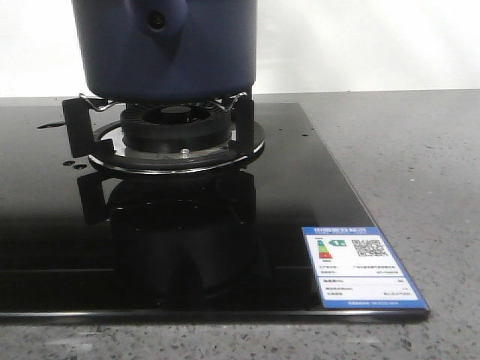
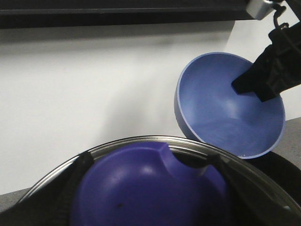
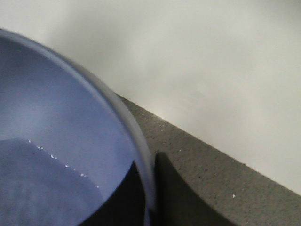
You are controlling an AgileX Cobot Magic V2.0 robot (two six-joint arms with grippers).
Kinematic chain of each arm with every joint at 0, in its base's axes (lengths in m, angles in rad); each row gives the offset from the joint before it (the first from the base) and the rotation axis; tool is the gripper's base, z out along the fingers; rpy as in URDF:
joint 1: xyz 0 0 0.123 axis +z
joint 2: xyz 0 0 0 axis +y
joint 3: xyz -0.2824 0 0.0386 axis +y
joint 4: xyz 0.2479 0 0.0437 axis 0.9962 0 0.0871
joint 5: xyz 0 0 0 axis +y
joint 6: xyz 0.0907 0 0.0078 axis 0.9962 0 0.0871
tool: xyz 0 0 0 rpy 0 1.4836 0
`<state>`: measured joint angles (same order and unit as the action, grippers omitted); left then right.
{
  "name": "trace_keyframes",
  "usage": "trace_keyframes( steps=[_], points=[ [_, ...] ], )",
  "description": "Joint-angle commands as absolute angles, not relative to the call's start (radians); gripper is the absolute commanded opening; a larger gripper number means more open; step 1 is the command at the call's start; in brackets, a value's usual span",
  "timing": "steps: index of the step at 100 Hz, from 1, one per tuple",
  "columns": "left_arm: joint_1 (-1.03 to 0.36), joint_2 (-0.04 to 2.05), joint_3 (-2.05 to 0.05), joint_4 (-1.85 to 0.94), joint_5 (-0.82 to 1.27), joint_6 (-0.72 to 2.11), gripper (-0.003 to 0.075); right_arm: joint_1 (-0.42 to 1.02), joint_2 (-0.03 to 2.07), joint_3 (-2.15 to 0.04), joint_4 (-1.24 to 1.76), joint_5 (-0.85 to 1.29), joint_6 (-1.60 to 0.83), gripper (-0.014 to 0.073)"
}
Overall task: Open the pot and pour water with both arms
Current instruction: 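Tilt the bowl with the right gripper to pour water into the pot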
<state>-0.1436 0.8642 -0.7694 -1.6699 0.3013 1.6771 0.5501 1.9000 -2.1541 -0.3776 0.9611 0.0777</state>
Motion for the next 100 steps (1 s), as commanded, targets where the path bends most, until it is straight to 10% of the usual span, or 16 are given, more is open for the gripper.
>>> trace_keyframes(
  steps=[1,100],
  points=[
    [-0.15,0.848,-0.804,-1.711,0.316,1.665,0.0189,0.566,1.856,-2.19,-0.512,0.884,0.1,-0.0057],
    [-0.152,0.848,-0.804,-1.711,0.316,1.665,0.0189,0.784,1.876,-2.19,-1.203,0.92,0.136,-0.0041]
  ],
)
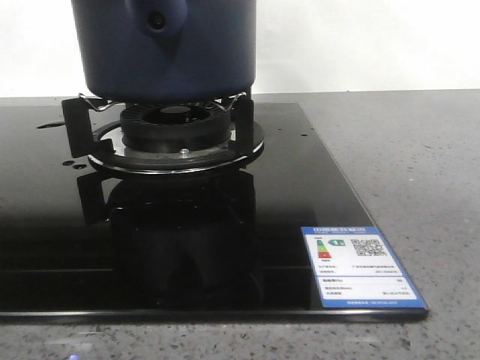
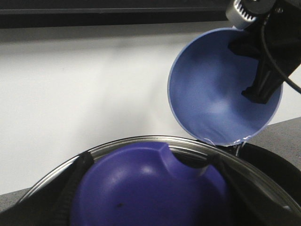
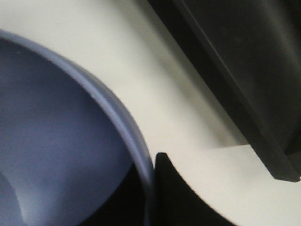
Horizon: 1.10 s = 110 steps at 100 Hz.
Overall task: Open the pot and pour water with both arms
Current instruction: 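Tilt the bowl with the right gripper to pour water into the pot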
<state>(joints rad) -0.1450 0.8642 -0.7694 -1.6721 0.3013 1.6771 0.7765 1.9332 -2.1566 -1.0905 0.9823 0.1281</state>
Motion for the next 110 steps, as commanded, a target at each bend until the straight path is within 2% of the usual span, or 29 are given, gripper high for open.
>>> trace_keyframes(
  steps=[1,46,67,82,93,110],
  points=[
    [-0.152,0.848,-0.804,-1.711,0.316,1.665,0.0189,0.784,1.876,-2.19,-1.208,0.919,0.136,-0.0041],
    [-0.185,0.848,-0.804,-1.705,0.292,1.665,0.0189,0.832,1.876,-2.19,-1.594,0.817,0.264,-0.0041],
    [-0.185,0.848,-0.804,-1.704,0.29,1.665,0.0189,0.839,1.876,-2.19,-1.626,0.816,0.273,-0.0041],
    [-0.185,0.848,-0.804,-1.704,0.29,1.665,0.0189,0.839,1.876,-2.19,-1.573,0.859,0.305,-0.0042],
    [-0.185,0.848,-0.804,-1.704,0.29,1.665,0.0189,0.839,1.872,-2.19,-1.398,0.945,0.402,-0.0042],
    [-0.194,0.848,-0.804,-1.702,0.288,1.671,0.0189,0.815,1.872,-2.19,-1.112,1.076,0.402,-0.0042]
  ],
)
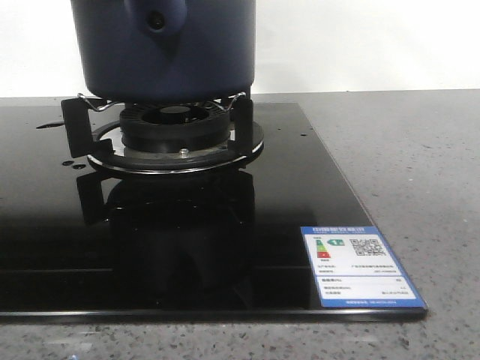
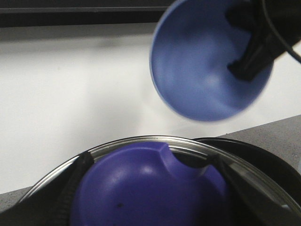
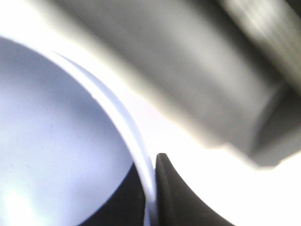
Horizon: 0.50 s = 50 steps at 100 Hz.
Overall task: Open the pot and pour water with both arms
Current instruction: 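Tilt the bowl with the right gripper to pour water into the pot, then carry the bowl back to the counter with right gripper and release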
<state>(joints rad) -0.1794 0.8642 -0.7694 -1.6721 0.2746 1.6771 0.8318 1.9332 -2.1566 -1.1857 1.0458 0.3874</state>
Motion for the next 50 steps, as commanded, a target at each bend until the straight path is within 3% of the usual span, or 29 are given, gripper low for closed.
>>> trace_keyframes(
  steps=[1,18,50],
  points=[
    [-0.194,0.848,-0.804,-1.702,0.288,1.673,0.0189,0.811,1.872,-2.19,-1.086,1.079,0.402,-0.0042],
    [-0.211,0.853,-0.804,-1.7,0.284,1.675,0.0189,0.722,1.862,-2.238,-0.708,1.134,0.388,-0.0042],
    [-0.256,0.869,-0.814,-1.7,0.28,1.677,0.0189,0.399,1.776,-2.391,-0.209,1.318,0.203,-0.0042]
  ],
)
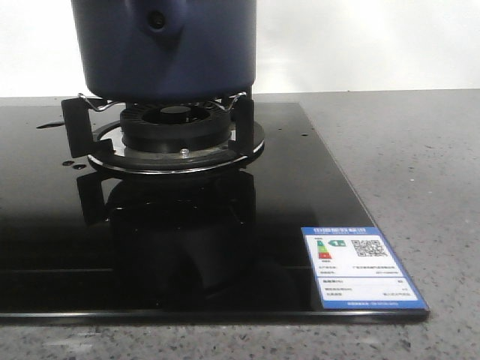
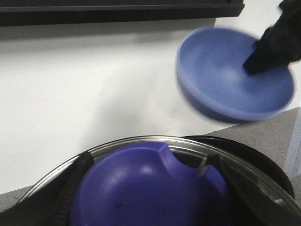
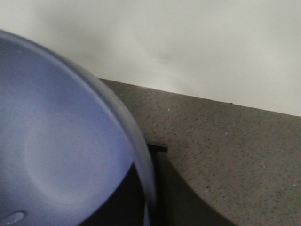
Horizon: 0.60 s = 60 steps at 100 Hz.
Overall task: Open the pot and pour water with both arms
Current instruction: 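Carry the bowl back to the counter with right gripper and release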
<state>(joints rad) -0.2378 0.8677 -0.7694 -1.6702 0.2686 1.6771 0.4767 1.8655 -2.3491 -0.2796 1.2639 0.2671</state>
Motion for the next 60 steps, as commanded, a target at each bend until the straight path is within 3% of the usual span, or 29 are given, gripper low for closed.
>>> trace_keyframes(
  steps=[1,24,60],
  points=[
    [-0.257,0.871,-0.818,-1.7,0.28,1.677,0.0189,0.384,1.773,-2.388,-0.199,1.318,0.2,-0.0042],
    [-0.303,0.947,-0.901,-1.698,0.313,1.677,0.0189,0.201,1.687,-2.226,0.022,1.318,0.184,-0.0042],
    [-0.372,1.078,-1.013,-1.698,0.352,1.684,0.0189,0.075,1.502,-1.651,0.006,1.3,0.078,-0.0042]
  ],
)
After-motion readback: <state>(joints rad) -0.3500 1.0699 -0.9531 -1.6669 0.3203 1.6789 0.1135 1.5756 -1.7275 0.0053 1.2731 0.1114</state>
